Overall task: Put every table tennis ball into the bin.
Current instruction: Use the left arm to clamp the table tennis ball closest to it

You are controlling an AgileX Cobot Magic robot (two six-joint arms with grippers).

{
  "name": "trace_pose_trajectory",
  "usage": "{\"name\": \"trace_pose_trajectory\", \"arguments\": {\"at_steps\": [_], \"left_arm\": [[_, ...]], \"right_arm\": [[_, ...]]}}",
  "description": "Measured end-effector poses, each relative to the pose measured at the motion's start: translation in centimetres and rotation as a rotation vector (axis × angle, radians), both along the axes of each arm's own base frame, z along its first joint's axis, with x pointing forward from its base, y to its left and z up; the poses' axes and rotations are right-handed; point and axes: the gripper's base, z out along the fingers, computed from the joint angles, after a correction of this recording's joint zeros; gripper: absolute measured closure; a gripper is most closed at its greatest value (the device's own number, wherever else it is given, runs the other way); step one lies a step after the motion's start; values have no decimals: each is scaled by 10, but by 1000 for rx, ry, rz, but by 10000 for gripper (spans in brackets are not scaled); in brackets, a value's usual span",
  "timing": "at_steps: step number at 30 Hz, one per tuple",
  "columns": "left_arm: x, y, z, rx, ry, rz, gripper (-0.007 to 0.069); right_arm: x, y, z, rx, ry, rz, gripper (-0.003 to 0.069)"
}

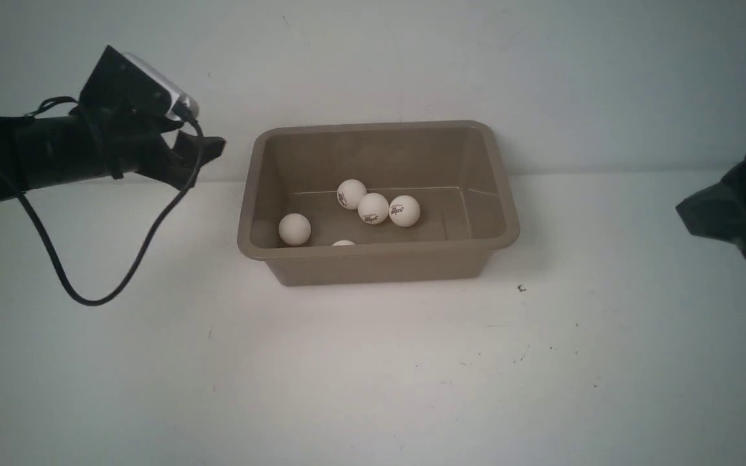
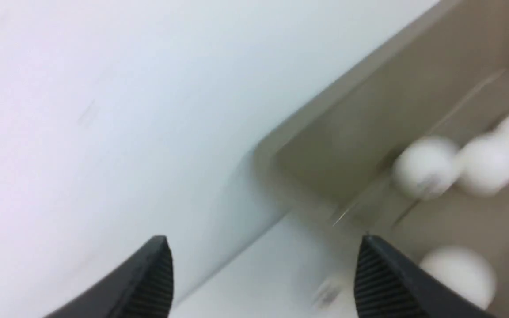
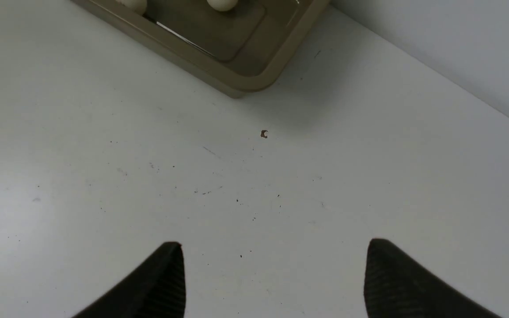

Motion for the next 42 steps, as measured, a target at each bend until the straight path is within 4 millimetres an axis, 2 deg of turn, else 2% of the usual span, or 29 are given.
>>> {"name": "trace_pose_trajectory", "arguments": {"at_steps": [3,10,15,25,33,42], "left_arm": [[1,9,-18,48,31,-14,145],[5,6,-61,258,-44,-231,146],[17,6,-82,237,-76,-243,146],[21,-1,-91,74,-14,-261,146],[20,-5,-97,39,24,-309,146],[36,-4,-104,3,-1,-300,146]], "right_arm": [[0,0,0,0,1,0,165],[-1,0,-1,-1,15,0,165],[-3,1,-2,12,42,4,165],[-4,2,-3,23,59,8,165],[-4,2,-3,22,60,8,165],[-4,2,-3,22,60,8,165]]}}
